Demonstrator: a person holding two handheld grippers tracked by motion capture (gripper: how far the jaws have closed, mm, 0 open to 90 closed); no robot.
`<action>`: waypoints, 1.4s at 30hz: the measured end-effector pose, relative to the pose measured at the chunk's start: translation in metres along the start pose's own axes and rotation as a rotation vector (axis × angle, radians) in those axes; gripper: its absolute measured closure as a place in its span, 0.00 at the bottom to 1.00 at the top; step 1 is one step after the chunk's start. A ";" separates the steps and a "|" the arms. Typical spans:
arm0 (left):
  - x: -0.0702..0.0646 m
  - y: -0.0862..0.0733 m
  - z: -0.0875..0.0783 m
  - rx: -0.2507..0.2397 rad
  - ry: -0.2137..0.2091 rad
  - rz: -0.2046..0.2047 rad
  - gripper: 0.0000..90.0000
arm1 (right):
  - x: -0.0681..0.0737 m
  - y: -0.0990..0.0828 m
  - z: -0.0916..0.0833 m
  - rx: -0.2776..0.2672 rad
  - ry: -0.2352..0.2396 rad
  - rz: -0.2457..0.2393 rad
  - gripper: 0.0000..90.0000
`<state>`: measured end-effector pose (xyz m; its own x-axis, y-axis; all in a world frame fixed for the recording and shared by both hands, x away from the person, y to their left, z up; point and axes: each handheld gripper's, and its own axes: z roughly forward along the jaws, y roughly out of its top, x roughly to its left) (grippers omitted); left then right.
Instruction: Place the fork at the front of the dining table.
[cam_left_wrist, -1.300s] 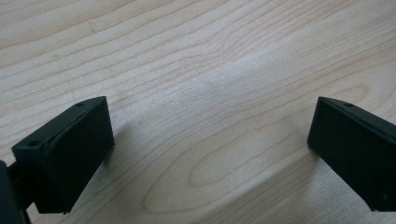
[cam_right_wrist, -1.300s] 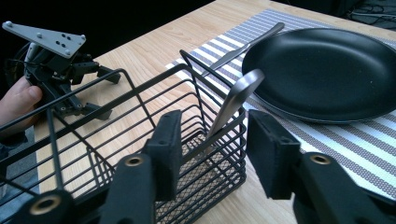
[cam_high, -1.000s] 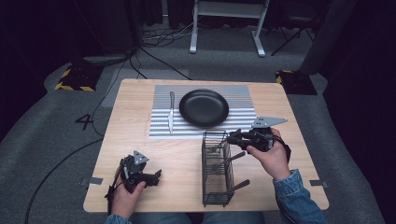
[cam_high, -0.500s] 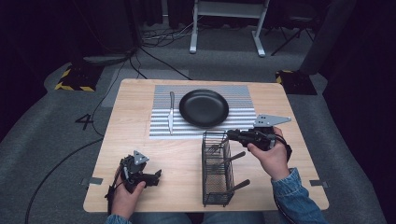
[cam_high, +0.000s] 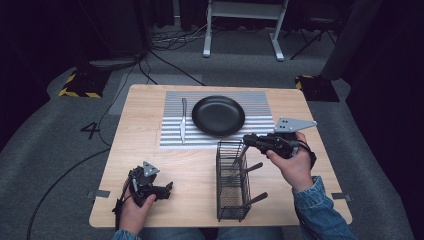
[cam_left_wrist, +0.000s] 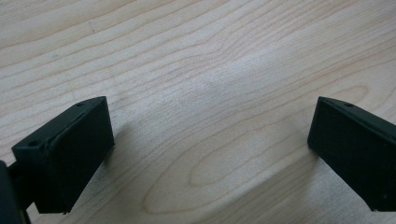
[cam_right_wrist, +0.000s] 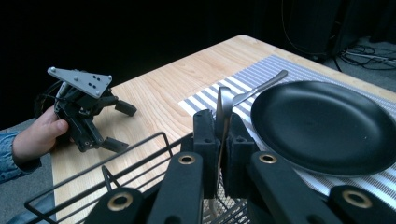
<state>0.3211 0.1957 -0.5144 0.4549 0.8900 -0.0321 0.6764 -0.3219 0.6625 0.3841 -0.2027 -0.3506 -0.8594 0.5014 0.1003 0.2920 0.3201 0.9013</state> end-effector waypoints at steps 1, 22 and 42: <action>0.000 0.000 0.000 0.000 0.000 0.000 0.00 | 0.001 0.004 -0.002 -0.006 -0.001 -0.005 0.96; 0.000 0.000 0.000 0.000 0.000 0.000 0.00 | 0.005 0.057 -0.033 -0.108 -0.020 -0.064 0.96; 0.000 0.000 0.000 0.000 0.000 0.001 0.01 | -0.020 0.081 -0.050 -0.110 -0.076 -0.062 0.96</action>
<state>0.3211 0.1957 -0.5144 0.4555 0.8897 -0.0316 0.6762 -0.3226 0.6624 0.4036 -0.2269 -0.2579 -0.8389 0.5441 0.0151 0.1886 0.2645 0.9458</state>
